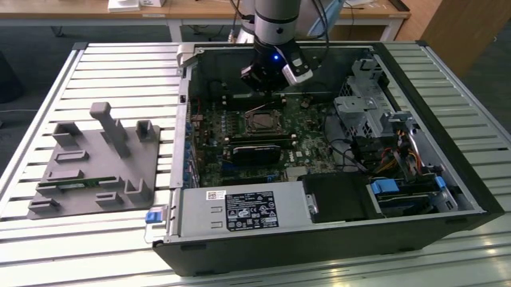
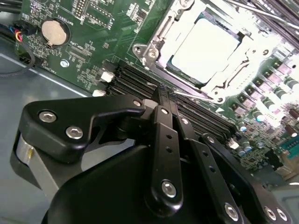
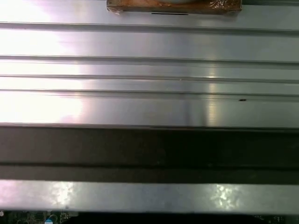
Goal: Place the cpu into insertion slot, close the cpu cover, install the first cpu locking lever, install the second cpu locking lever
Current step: 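Install the first cpu locking lever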
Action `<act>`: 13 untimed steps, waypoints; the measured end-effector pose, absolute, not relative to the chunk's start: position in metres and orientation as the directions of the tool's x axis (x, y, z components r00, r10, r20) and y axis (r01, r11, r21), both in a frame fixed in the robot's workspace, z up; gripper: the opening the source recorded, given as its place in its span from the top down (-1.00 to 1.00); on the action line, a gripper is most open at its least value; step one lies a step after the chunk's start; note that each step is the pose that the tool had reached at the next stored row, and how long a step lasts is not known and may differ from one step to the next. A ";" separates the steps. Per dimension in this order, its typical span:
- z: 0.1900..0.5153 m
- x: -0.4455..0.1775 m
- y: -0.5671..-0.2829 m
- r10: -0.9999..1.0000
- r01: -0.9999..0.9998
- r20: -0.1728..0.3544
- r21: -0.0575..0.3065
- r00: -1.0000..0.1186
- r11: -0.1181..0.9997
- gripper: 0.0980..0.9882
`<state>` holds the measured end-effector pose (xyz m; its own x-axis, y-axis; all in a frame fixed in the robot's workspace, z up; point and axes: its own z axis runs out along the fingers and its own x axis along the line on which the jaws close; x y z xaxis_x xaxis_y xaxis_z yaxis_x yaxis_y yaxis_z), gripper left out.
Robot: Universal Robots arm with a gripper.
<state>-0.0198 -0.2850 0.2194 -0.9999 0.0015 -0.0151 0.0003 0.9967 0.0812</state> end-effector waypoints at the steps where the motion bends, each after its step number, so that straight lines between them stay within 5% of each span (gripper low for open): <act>1: 0.218 -0.019 -0.285 0.002 0.000 -0.015 0.081 -1.000 0.997 0.98; 13: 0.205 -0.015 -0.284 0.001 0.000 -0.015 0.064 -1.000 0.998 0.98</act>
<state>-0.0152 -0.2844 0.2047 -0.9999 0.0014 -0.0151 0.0004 0.9979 0.0641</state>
